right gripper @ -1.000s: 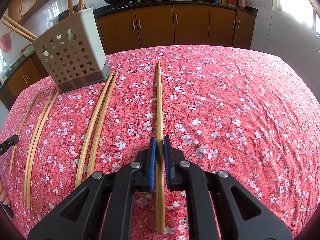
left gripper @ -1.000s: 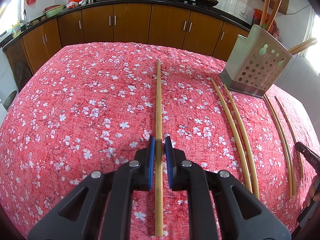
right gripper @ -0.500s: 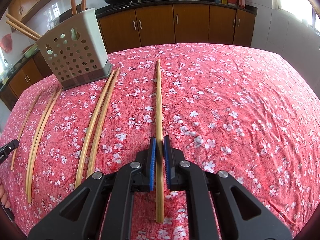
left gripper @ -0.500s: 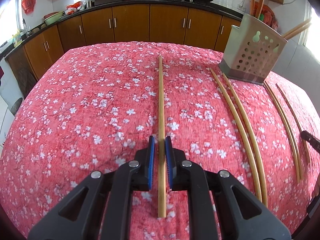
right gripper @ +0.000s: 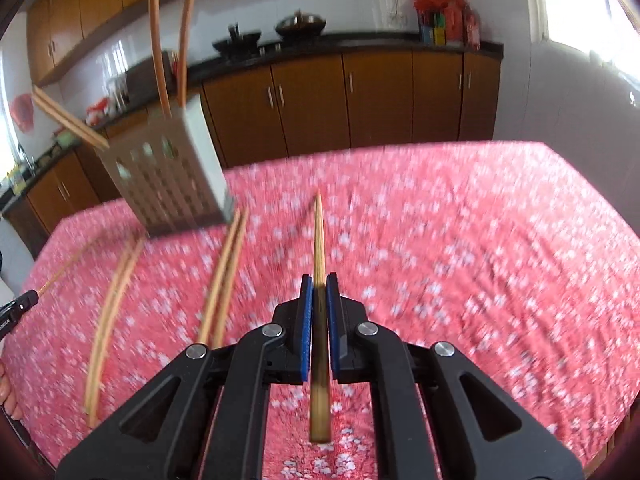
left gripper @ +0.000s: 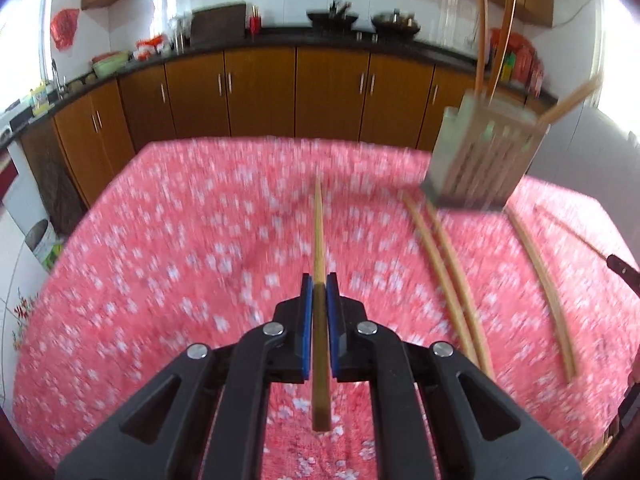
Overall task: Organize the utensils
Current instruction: 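Lift the left tool's chopstick upright over the holder while the right tool does likewise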
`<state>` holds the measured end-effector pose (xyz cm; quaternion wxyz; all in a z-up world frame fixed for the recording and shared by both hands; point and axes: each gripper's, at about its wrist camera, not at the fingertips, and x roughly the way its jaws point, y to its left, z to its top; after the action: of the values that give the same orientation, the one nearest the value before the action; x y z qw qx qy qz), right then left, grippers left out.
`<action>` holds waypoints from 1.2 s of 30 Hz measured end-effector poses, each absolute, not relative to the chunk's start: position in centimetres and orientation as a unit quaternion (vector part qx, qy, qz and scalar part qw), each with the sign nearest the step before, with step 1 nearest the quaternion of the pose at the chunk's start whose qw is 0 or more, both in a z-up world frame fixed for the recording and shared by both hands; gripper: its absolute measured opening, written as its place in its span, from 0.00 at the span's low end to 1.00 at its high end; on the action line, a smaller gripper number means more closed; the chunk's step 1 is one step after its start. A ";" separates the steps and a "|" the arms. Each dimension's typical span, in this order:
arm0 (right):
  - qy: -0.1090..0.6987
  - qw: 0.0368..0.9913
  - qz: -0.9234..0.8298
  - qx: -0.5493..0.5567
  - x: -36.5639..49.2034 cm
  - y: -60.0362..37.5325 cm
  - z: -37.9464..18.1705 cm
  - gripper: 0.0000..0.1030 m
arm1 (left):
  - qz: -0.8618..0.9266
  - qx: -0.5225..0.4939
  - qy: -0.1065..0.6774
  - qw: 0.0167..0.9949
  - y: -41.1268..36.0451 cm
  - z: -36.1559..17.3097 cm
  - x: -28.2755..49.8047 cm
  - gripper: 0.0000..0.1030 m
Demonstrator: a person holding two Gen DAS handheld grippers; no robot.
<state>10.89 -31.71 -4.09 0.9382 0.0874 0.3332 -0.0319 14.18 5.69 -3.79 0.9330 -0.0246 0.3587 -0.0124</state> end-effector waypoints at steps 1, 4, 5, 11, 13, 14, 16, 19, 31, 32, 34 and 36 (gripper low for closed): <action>0.319 0.943 -0.032 0.088 10.6 -31.8 -3.2 0.08 | -0.013 -0.026 0.348 0.937 5.9 -3.0 14.0 0.08; 0.294 0.951 -0.031 0.092 10.1 -32.0 -1.4 0.08 | -0.020 -0.038 0.314 0.948 6.5 -0.1 13.8 0.08; 0.286 0.953 -0.030 0.094 10.0 -32.0 -0.9 0.08 | -0.023 -0.042 0.306 0.951 6.5 0.6 13.8 0.08; 0.262 0.959 -0.026 0.100 9.9 -32.0 0.6 0.08 | -0.036 -0.059 0.272 0.960 6.6 3.9 13.7 0.08; 0.258 0.960 -0.022 0.104 9.8 -31.9 0.8 0.08 | -0.040 -0.058 0.267 0.961 6.5 4.5 13.7 0.08; 0.256 0.961 -0.019 0.106 9.8 -31.9 1.1 0.07 | -0.043 -0.058 0.266 0.961 6.4 4.8 13.8 0.08; 0.248 0.962 -0.012 0.110 10.0 -31.9 1.6 0.07 | -0.054 -0.058 0.264 0.961 6.0 5.4 13.9 0.08; 0.229 0.966 0.006 0.116 10.1 -31.5 3.6 0.07 | -0.072 -0.050 0.252 0.964 5.2 6.9 13.9 0.07; 0.123 0.978 0.093 0.142 10.8 -28.9 12.5 0.07 | -0.154 -0.059 0.165 0.973 -0.6 14.7 13.5 0.07; 0.111 0.979 0.095 0.145 11.0 -28.7 13.0 0.07 | -0.155 -0.062 0.156 0.974 -1.1 15.3 13.7 0.07; 0.090 0.982 0.090 0.142 11.4 -28.2 13.6 0.07 | -0.148 -0.066 0.135 0.978 -2.1 16.5 14.4 0.08; 0.075 0.984 0.085 0.137 12.0 -27.8 14.0 0.07 | -0.138 -0.071 0.119 0.981 -2.9 17.4 15.3 0.07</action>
<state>11.97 -27.83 13.97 0.9840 0.1375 0.0750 0.0854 15.32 -2.92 17.40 0.9807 -0.0706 0.1191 -0.1381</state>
